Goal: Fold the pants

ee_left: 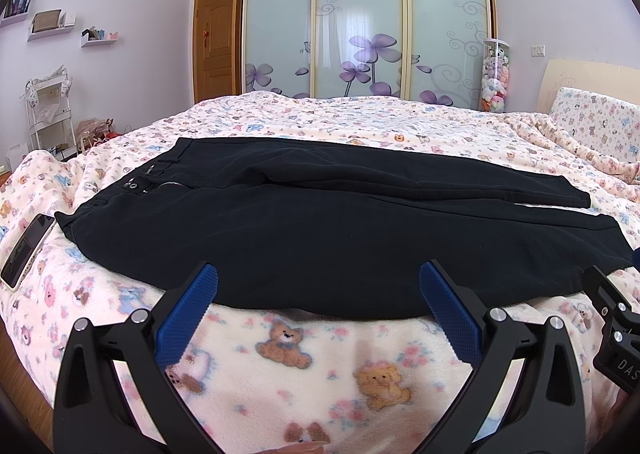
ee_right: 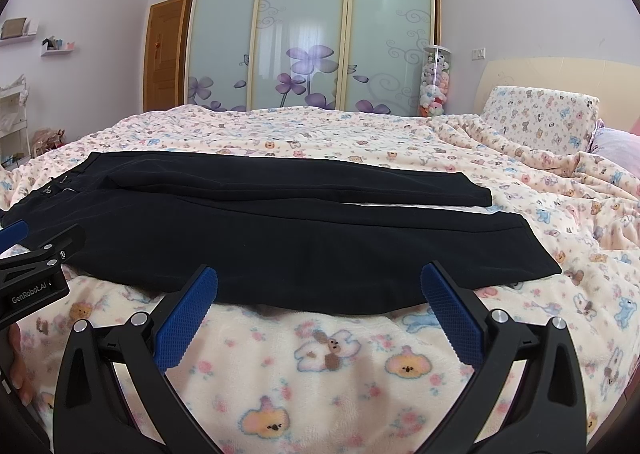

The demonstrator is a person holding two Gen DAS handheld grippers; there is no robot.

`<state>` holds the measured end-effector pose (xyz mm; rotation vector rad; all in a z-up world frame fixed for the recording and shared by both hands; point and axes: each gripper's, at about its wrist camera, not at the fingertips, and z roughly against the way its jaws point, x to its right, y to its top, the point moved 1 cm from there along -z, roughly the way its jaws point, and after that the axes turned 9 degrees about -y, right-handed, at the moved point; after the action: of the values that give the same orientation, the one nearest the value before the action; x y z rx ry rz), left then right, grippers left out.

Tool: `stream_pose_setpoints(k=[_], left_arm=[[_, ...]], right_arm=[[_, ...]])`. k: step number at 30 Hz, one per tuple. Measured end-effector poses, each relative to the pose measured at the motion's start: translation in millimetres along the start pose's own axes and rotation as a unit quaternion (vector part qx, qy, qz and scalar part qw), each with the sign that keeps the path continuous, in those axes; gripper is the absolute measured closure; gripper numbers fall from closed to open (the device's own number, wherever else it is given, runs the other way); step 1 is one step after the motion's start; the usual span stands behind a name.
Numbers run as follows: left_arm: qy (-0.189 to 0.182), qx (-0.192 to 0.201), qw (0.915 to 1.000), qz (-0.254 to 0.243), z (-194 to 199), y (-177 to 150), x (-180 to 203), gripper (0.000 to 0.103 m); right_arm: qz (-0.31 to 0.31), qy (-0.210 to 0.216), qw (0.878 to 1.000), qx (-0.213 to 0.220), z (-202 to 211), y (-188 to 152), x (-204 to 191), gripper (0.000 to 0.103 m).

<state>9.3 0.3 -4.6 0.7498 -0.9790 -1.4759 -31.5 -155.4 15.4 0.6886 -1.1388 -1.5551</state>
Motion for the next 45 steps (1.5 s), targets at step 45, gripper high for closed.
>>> stream_pose_setpoints(k=[45], left_arm=[[-0.045, -0.040, 0.9982, 0.006, -67, 46, -7, 0.002]], right_arm=[[-0.261, 0.005, 0.947, -0.186, -379, 123, 259, 0.027]])
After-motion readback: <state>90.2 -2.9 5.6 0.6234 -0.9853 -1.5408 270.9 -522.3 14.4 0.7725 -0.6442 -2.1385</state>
